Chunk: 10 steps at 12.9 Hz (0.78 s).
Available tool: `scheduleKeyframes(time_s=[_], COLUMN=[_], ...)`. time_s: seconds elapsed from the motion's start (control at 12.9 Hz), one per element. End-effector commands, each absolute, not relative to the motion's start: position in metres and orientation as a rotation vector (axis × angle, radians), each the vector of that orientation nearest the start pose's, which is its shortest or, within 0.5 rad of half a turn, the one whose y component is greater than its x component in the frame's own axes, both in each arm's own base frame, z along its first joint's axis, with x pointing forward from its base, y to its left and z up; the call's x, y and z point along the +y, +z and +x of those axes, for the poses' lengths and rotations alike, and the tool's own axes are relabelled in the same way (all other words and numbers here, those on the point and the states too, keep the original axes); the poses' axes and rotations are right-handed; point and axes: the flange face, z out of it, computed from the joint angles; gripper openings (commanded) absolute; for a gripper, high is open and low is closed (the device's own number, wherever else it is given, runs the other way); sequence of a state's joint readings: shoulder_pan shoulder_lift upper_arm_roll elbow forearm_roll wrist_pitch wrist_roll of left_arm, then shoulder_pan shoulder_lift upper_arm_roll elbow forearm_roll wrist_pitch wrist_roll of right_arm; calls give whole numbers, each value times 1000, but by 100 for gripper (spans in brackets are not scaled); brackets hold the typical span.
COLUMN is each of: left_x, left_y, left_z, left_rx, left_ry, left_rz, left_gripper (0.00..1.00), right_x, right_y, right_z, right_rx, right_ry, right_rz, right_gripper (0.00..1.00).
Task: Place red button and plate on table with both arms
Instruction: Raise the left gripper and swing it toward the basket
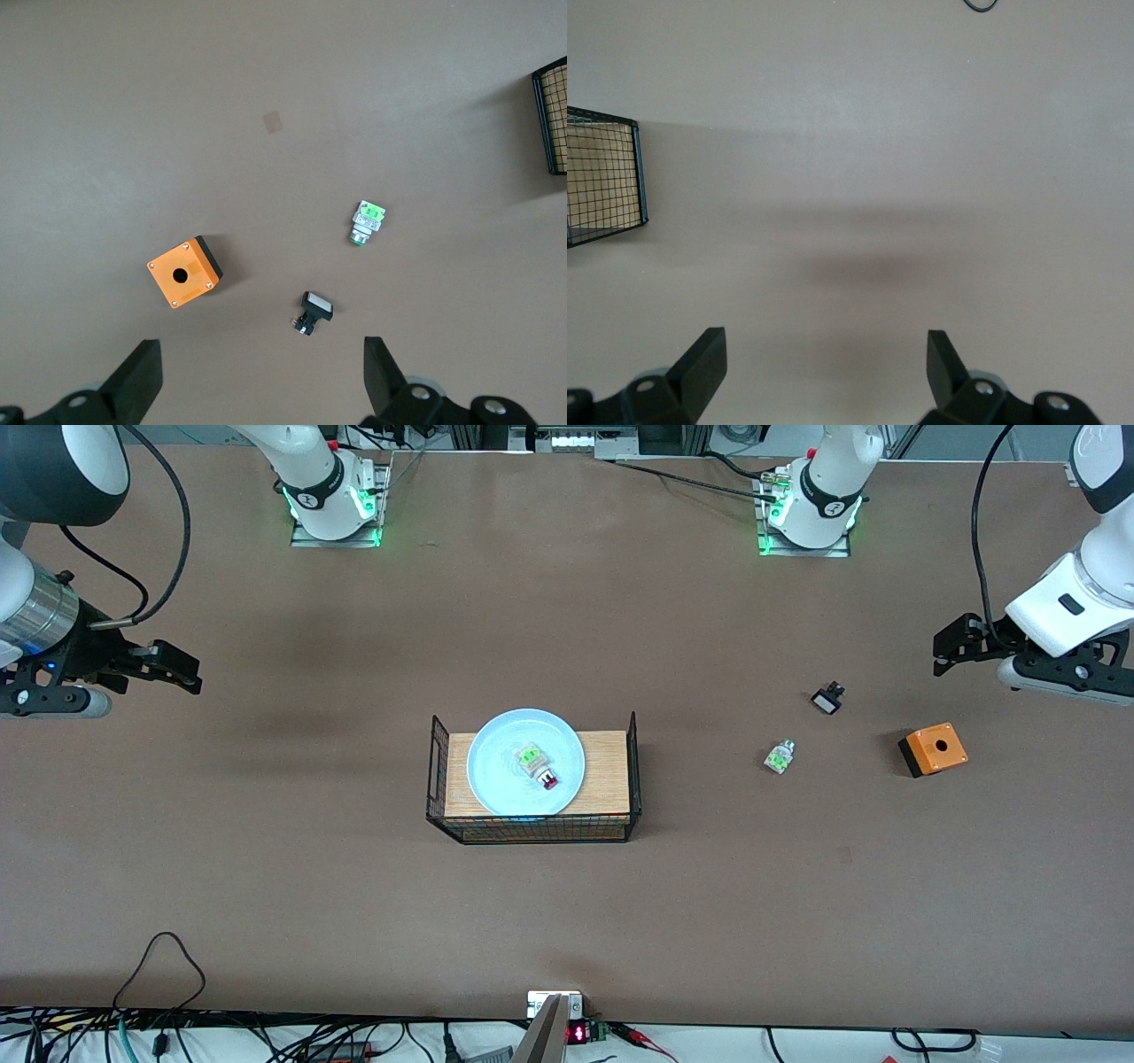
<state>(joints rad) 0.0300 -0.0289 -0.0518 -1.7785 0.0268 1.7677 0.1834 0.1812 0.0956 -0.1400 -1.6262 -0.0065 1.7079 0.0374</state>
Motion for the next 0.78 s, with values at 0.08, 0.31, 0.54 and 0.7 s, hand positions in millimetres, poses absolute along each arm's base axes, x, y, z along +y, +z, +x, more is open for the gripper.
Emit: scheduleKeyframes(time_s=[0.08, 0.31, 0.54, 0.7], left_x=[2, 1, -13, -32], left_y=[559, 561, 567, 570], left_z=[556, 555, 550, 548], left_rx=[329, 333, 344, 396], left_ry=[2, 26, 152, 209], left_rz=[-3113, -3114, -3111, -3119], left_gripper=[100, 100, 100, 100], right_x=[30, 30, 30, 31], right_y=[559, 560, 561, 560], right_z=[590, 590, 588, 588], right_rx=[-24, -25, -24, -24], right_ry=[-8, -20, -13, -6], right_rz=[-3170, -3170, -3169, -3168], right_gripper=[100, 100, 100, 100])
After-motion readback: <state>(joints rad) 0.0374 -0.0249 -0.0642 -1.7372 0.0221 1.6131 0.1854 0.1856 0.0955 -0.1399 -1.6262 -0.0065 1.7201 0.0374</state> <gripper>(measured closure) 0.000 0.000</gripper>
